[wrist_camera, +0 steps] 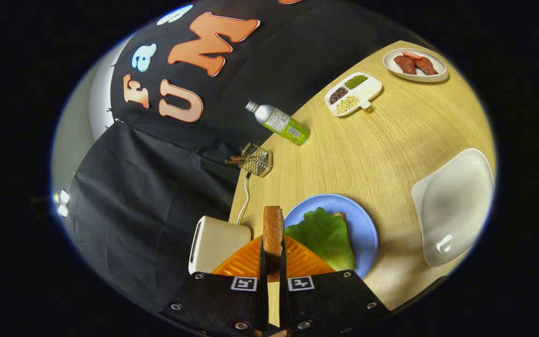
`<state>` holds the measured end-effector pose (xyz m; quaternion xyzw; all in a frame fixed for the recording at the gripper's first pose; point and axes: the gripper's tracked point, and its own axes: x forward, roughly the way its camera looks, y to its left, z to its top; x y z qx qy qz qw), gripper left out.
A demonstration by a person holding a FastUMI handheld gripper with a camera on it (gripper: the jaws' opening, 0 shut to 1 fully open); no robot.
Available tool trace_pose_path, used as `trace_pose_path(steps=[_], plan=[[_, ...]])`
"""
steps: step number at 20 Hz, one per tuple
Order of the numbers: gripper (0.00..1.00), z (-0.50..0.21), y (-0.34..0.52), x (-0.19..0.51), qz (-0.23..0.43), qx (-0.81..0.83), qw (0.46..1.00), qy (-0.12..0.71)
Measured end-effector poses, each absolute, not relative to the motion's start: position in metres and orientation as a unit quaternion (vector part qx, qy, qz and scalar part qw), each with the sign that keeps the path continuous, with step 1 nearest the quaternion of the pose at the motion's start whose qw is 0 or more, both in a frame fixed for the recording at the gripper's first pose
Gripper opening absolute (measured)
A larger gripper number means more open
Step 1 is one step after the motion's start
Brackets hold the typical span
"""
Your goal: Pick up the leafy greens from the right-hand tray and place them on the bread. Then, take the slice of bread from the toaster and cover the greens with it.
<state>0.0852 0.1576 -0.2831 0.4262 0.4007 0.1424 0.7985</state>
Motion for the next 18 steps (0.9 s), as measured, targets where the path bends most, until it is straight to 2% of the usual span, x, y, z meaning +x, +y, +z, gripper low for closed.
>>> trace_pose_path(steps=[9,13,15,16,18], plan=[[0.10,-0.319,0.146,0.087,0.098,0.426,0.796,0.418],[0.17,-0.323,0.151,0.087,0.097,0.382,0.819,0.418],[0.31,-0.330,0.148,0.082,0.095,0.340,0.834,0.425],[0.44,-0.335,0.146,0.078,0.093,0.318,0.838,0.433],[0.61,-0.333,0.149,0.076,0.101,0.277,0.856,0.425]])
